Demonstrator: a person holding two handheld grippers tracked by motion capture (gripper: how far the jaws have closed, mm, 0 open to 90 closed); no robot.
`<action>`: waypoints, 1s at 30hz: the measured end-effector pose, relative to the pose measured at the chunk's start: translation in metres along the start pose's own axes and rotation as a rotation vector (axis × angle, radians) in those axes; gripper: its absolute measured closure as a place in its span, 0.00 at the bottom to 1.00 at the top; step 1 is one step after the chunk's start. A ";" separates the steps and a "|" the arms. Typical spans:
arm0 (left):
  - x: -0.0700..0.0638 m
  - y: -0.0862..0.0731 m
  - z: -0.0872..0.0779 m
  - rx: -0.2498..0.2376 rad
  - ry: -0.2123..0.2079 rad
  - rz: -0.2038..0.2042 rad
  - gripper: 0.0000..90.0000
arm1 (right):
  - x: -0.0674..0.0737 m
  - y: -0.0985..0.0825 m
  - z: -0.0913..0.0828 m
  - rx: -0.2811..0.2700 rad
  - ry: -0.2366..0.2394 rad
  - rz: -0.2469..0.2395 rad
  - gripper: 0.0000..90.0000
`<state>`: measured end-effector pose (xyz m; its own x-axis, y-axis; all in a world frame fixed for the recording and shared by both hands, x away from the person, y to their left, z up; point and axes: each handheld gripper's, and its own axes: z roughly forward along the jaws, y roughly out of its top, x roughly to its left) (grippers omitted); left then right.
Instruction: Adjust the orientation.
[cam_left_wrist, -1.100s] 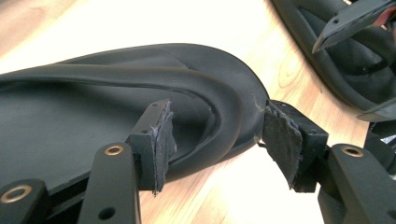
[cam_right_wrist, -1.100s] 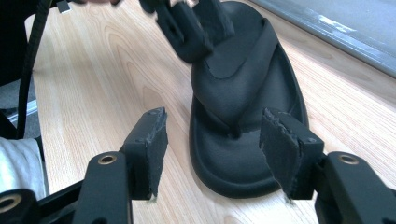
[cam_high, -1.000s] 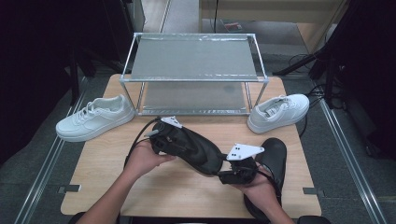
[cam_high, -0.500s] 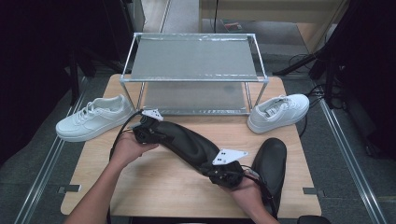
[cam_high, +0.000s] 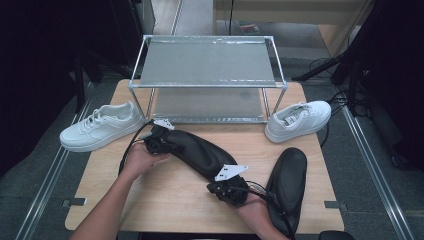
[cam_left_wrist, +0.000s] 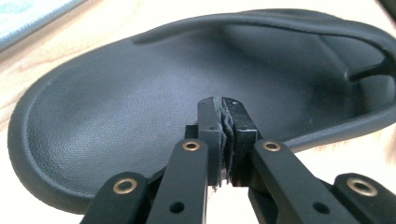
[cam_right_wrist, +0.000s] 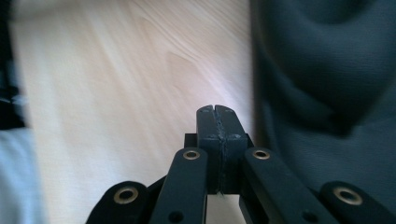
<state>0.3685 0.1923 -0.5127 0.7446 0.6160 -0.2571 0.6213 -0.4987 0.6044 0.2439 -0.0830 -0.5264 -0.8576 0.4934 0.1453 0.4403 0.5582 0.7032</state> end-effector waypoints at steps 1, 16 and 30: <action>0.000 0.000 0.000 -0.002 0.001 0.000 0.98 | -0.001 0.000 0.001 0.006 -0.024 -0.011 1.00; -0.006 -0.001 -0.003 0.031 0.009 -0.005 0.98 | -0.018 -0.004 0.000 0.038 -0.035 0.061 1.00; -0.015 -0.012 -0.009 0.046 -0.011 -0.026 0.98 | -0.035 0.000 -0.008 0.023 -0.035 0.126 1.00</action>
<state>0.3476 0.1951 -0.5096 0.7307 0.6225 -0.2805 0.6506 -0.5104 0.5623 0.2716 -0.1056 -0.5254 -0.7858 0.5829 0.2069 0.5500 0.5055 0.6648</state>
